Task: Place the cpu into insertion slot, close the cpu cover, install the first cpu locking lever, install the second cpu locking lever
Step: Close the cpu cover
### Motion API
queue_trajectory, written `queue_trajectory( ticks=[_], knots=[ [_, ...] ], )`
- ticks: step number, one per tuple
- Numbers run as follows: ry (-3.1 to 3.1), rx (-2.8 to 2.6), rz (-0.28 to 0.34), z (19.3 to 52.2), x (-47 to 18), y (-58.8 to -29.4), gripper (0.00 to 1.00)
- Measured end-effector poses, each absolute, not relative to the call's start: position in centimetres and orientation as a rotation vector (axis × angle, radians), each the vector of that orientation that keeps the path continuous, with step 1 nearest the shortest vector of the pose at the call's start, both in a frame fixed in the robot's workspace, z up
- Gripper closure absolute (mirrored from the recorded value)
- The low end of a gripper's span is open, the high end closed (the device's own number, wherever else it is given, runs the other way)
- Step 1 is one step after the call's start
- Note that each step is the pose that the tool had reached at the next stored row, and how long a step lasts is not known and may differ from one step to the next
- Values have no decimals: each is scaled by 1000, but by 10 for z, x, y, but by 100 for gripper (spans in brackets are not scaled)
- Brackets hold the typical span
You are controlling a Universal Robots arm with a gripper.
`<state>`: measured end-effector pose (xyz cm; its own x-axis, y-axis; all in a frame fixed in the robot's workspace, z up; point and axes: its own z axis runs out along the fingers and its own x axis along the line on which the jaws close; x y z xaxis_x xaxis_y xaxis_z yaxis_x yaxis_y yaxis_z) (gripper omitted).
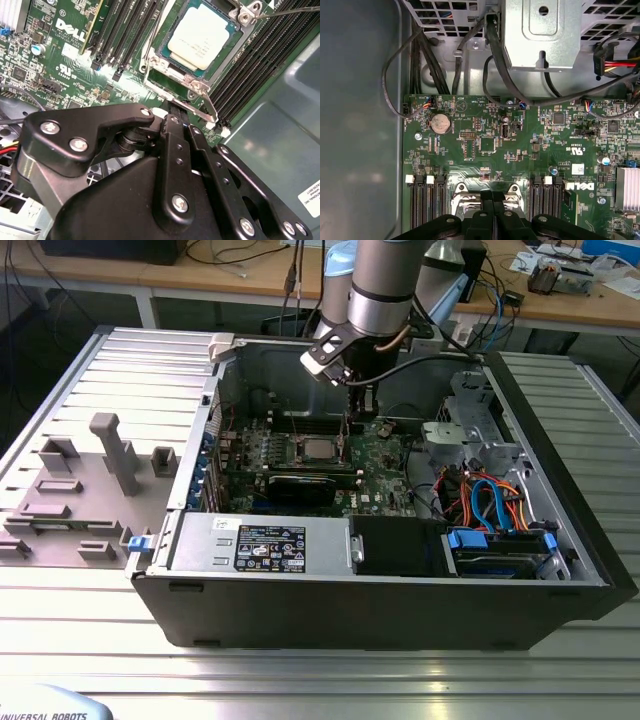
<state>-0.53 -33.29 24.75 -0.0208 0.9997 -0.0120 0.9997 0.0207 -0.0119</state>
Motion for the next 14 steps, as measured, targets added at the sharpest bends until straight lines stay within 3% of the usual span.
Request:
queue_trajectory(
  ticks=[14],
  knots=[
    [2244,2198,-27,247,-10,-333,89]
  ],
)
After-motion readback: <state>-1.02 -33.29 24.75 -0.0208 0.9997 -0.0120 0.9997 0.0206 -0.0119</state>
